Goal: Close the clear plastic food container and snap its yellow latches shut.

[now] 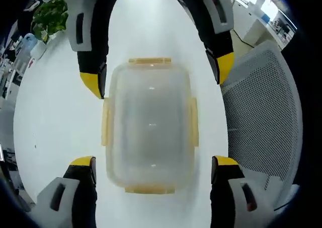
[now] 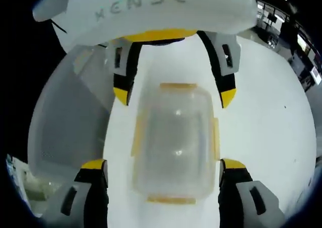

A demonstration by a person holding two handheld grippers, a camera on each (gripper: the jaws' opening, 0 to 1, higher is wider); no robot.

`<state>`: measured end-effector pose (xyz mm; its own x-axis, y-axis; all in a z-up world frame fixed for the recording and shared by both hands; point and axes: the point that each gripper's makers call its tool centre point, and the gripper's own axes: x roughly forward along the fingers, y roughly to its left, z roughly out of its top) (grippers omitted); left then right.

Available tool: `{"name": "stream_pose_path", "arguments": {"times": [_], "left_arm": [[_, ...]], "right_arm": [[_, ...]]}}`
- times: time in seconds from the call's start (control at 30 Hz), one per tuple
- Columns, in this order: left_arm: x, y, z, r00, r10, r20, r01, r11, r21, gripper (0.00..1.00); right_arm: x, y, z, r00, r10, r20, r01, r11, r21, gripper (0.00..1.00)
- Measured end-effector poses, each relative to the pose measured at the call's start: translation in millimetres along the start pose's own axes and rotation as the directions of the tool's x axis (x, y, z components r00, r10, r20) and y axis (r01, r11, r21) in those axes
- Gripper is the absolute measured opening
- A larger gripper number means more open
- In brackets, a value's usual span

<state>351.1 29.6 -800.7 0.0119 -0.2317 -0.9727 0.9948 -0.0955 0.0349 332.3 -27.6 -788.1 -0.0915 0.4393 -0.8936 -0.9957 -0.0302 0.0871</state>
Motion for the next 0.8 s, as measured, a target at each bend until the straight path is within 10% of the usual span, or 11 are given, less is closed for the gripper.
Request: {"name": "stream_pose_path", "arguments": {"times": [0.8], "left_arm": [[24, 0.4, -15.2, 0.998, -0.007, -0.063, 0.01, 0.999, 0.037, 0.94]], "right_arm": [[19, -8, -26.8, 0.995, -0.036, -0.097, 0.035, 0.999, -0.012, 0.9]]}}
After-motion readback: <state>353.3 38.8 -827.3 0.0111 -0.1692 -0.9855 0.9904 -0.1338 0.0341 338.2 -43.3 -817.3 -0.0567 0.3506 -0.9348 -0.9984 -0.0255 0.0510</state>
